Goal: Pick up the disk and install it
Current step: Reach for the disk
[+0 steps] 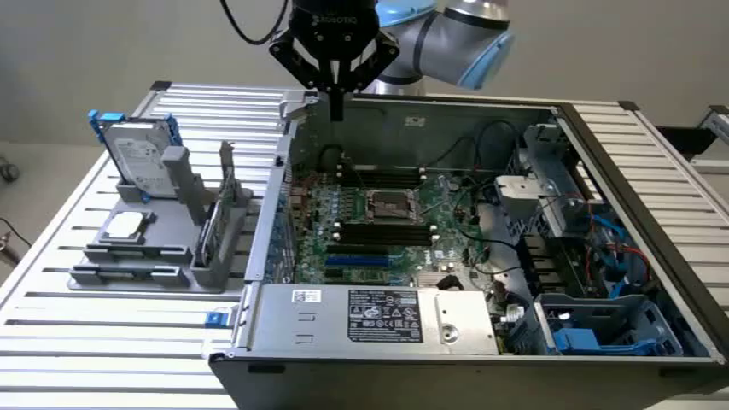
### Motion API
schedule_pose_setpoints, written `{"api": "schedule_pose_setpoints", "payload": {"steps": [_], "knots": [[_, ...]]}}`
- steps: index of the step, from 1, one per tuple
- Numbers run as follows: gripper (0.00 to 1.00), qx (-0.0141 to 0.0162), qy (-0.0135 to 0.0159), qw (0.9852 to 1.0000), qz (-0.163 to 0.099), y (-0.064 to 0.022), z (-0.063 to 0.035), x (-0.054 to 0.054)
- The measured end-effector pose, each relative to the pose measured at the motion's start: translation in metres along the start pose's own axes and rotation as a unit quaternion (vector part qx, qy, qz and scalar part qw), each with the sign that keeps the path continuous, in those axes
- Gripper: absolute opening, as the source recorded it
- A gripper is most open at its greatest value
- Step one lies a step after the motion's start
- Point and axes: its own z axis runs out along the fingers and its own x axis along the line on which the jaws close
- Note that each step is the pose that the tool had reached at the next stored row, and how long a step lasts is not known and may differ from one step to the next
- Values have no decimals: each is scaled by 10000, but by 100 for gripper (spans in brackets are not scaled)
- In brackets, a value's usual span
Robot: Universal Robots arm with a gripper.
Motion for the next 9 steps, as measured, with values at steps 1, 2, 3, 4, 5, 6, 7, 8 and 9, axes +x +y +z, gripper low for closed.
{"api": "schedule_pose_setpoints", "payload": {"steps": [1,2,3,4,5,6,7,8,9], "knots": [[11,0,0,10000,-2,0,-1,0],[11,0,0,10000,-5,0,-1,0],[11,0,0,10000,-8,0,-2,0],[11,0,0,10000,-12,0,-2,0],[11,0,1,10000,-15,0,-3,0],[11,0,1,10000,-18,0,-4,0],[11,0,1,10000,-21,0,-5,0],[11,0,1,10000,-24,0,-5,0],[11,0,2,10000,-27,0,-6,0]]}}
